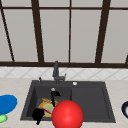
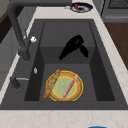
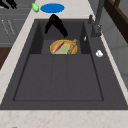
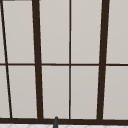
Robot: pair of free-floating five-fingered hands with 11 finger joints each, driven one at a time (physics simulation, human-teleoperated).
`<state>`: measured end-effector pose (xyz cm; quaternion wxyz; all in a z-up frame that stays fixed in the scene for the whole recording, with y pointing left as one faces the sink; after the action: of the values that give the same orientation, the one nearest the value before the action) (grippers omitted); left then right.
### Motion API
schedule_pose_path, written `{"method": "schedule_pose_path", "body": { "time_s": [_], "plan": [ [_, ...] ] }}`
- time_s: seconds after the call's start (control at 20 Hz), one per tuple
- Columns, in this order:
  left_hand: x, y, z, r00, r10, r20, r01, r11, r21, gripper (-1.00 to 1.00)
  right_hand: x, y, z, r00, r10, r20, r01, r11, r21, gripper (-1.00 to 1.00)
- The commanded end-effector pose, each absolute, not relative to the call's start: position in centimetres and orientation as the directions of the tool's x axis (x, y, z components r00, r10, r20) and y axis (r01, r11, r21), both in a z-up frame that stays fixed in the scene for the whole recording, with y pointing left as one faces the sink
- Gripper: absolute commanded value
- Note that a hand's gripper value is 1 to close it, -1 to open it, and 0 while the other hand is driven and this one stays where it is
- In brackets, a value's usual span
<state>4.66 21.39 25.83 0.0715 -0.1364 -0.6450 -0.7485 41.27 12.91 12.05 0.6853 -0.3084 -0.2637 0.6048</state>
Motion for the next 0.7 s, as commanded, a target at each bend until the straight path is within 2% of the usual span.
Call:
{"method": "schedule_pose_path", "body": {
  "time_s": [0.0,0.35,0.65],
  "plan": [
    [4.7,21.4,25.8,-0.953,0.069,0.296,0.283,-0.158,0.946,0.0,42.7,14.1,9.4,0.157,0.987,-0.034,-0.625,0.073,-0.777,-1.0],
    [4.7,21.4,25.8,-0.953,0.069,0.296,0.283,-0.158,0.946,0.0,46.1,15.8,3.7,0.153,0.988,-0.028,-0.618,0.074,-0.783,-1.0],
    [4.7,21.4,25.8,-0.953,0.069,0.296,0.283,-0.158,0.946,0.0,47.1,17.5,0.2,0.248,0.968,-0.039,-0.597,0.121,-0.793,-1.0]
  ]
}}
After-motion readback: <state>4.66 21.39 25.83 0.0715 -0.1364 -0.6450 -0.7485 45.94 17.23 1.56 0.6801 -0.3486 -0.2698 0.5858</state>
